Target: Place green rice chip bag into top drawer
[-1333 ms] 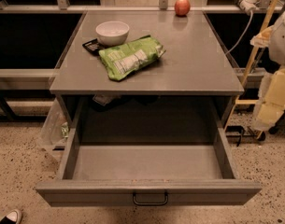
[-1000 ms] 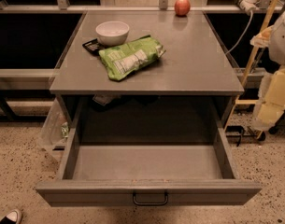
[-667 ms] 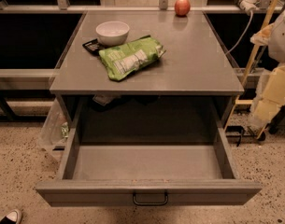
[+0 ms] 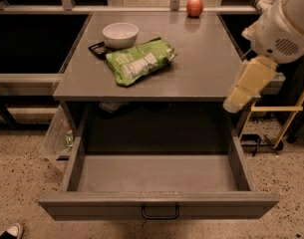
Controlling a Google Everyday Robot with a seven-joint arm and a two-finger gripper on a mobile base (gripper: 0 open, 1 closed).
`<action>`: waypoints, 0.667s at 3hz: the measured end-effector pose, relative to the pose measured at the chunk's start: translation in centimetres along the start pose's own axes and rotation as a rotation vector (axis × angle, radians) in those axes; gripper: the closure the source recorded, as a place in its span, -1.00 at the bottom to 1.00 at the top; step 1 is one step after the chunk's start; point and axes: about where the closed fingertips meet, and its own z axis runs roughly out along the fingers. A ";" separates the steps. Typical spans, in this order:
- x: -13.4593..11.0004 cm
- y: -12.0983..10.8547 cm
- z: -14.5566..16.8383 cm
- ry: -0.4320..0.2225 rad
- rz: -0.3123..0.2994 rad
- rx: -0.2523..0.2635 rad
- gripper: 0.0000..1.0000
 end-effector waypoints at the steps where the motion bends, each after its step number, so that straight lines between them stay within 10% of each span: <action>1: -3.0 -2.0 2.6 -0.053 0.082 0.012 -1.00; 2: -6.9 -3.1 5.6 -0.096 0.201 0.003 -1.00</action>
Offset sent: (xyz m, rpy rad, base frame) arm 0.1048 0.1111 -0.0234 0.2917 0.0692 -0.3137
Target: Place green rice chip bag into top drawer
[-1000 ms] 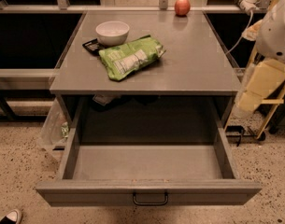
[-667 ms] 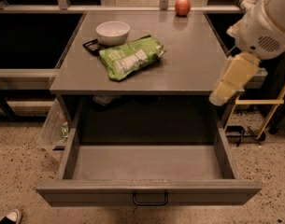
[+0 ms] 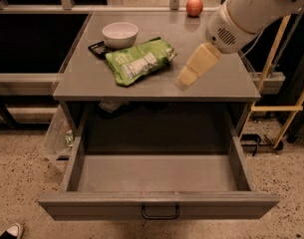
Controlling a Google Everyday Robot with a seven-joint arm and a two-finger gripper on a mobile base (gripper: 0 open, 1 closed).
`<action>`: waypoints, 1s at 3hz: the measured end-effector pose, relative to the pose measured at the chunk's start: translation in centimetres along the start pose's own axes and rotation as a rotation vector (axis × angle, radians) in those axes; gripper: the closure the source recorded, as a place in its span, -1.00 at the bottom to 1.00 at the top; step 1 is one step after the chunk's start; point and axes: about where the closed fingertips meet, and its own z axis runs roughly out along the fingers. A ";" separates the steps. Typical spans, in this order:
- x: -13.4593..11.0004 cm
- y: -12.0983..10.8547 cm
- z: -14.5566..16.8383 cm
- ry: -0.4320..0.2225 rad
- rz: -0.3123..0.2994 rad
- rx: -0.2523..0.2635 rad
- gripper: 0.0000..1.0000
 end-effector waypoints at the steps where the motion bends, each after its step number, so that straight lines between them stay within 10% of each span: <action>1: -2.9 -0.8 2.2 -0.016 0.127 0.018 -1.00; 3: -3.0 -0.6 2.2 -0.017 0.204 0.015 -1.00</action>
Offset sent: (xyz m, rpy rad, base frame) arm 0.0234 0.0219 -0.0015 0.0470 0.0164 -0.0891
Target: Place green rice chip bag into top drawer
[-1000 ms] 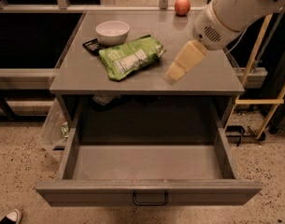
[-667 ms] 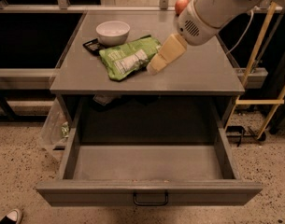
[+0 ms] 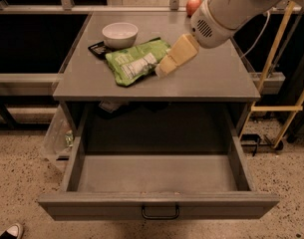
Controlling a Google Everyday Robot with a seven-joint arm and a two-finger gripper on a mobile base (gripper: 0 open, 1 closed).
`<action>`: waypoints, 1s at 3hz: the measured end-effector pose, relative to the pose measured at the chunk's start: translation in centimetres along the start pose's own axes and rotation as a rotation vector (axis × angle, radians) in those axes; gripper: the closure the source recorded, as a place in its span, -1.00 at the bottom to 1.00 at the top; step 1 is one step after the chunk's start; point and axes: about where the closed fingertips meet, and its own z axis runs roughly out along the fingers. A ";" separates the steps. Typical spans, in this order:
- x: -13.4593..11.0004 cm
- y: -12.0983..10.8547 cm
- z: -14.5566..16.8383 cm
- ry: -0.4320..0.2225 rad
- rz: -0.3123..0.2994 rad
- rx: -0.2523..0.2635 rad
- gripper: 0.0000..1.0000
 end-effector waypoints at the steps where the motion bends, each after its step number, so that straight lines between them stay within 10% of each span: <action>1: -0.7 0.3 0.7 -0.041 0.003 -0.040 -1.00; 3: -5.3 -0.9 5.5 -0.206 0.123 -0.057 -1.00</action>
Offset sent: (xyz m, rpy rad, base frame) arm 0.0662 0.0536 -0.0141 0.3097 -0.0842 -0.0636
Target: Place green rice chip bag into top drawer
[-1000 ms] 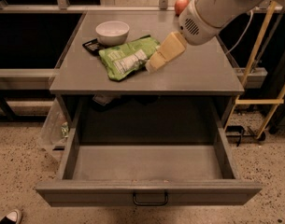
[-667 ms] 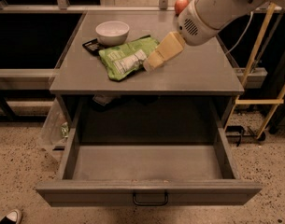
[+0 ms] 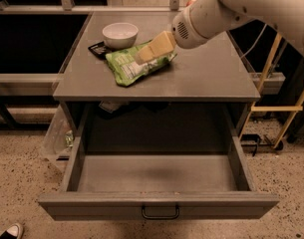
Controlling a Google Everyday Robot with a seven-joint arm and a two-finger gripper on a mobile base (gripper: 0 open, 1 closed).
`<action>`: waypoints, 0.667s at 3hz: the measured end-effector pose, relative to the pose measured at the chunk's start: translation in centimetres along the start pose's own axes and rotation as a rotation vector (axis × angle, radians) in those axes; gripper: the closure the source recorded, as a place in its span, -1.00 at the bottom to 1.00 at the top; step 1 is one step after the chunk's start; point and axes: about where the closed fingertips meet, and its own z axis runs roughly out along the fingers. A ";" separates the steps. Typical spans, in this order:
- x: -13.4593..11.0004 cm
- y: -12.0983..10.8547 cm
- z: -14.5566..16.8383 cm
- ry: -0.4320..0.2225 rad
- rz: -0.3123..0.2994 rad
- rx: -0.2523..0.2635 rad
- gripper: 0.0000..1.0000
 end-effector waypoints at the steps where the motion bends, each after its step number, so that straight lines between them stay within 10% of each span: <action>1: -1.9 -2.0 3.0 -0.060 0.074 0.034 -1.00; 2: -3.6 -2.3 5.6 -0.080 0.095 0.041 -1.00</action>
Offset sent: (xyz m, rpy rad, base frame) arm 0.0929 0.0483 -0.0183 0.1065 -0.0404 -0.1278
